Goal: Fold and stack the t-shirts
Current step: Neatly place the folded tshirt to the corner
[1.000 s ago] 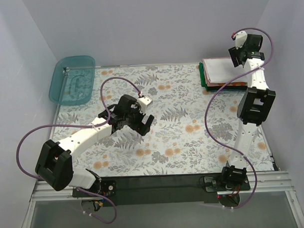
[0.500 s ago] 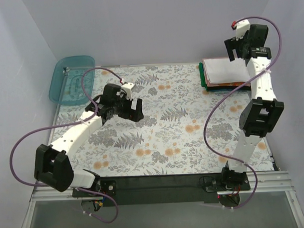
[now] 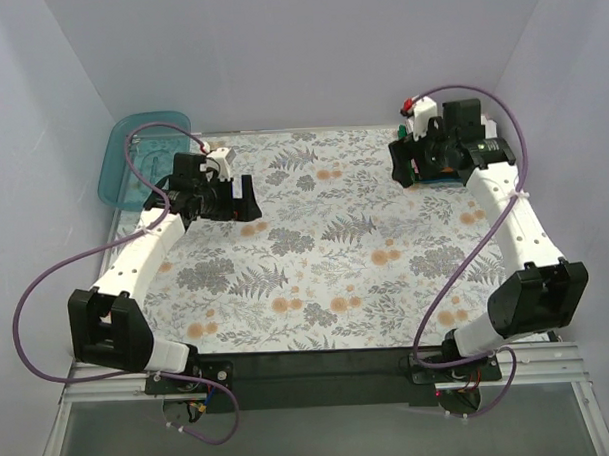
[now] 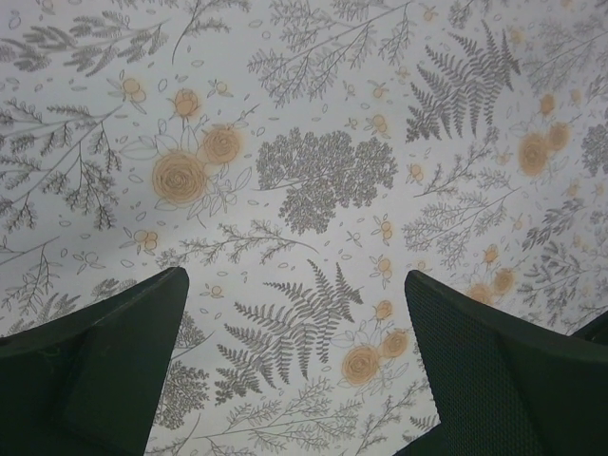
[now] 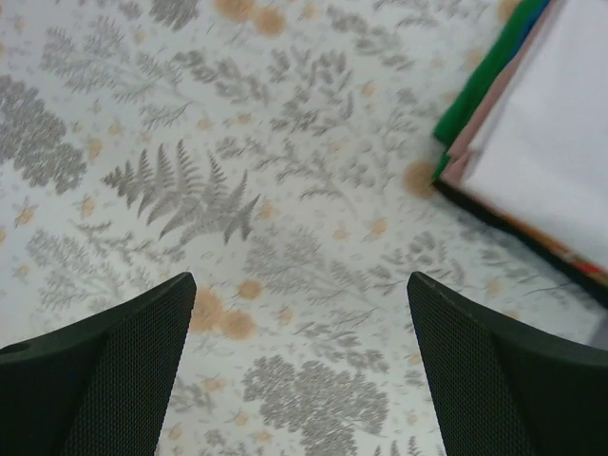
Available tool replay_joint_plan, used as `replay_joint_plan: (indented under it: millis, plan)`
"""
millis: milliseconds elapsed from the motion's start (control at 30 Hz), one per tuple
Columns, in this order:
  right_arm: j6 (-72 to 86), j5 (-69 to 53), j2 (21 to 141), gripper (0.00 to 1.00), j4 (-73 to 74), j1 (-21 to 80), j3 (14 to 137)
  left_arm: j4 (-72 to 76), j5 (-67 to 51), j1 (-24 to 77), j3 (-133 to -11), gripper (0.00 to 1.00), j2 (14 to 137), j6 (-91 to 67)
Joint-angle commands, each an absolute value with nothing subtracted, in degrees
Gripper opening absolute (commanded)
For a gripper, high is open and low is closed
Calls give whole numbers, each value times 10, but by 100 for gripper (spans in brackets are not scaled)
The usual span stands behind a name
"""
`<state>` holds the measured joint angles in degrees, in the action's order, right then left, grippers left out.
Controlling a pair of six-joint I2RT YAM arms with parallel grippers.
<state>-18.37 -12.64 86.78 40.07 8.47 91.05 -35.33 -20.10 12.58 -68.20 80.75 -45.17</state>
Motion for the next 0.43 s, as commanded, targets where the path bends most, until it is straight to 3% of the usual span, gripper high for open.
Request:
replay_joint_plan:
  millis: [0, 233, 400]
  plan:
    - [-137, -176, 802, 98, 422, 92, 799, -369, -187, 126, -642, 98, 766, -423]
    - [-120, -173, 684, 98, 391, 97, 636, -367, -161, 126, -582, 98, 713, -408]
    - [-112, -165, 649, 98, 378, 97, 607, -365, -134, 126, -570, 98, 673, -408]
